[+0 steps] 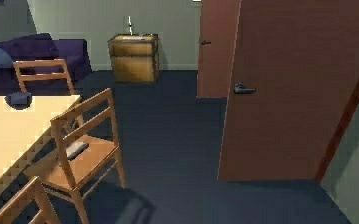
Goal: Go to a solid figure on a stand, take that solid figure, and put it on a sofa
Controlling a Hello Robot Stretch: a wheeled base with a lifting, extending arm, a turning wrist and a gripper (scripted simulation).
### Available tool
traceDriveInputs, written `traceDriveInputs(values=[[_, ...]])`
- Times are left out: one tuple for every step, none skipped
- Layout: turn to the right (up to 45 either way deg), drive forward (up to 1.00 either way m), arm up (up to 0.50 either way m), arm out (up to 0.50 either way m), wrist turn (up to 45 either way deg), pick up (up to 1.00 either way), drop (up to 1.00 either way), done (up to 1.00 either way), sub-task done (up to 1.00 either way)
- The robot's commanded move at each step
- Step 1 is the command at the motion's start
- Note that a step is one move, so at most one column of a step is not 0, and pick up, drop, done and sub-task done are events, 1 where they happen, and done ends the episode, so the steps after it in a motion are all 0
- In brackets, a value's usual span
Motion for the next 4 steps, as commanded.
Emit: traceDriveInputs(values=[[0.0,1.0,0.0,0.0,0.0,0.0,0.0,0.0,0.0],[0.0,1.0,0.0,0.0,0.0,0.0,0.0,0.0,0.0],[0.0,0.9,0.0,0.0,0.0,0.0,0.0,0.0,0.0],[0.0,0.85,0.0,0.0,0.0,0.0,0.0,0.0,0.0]])
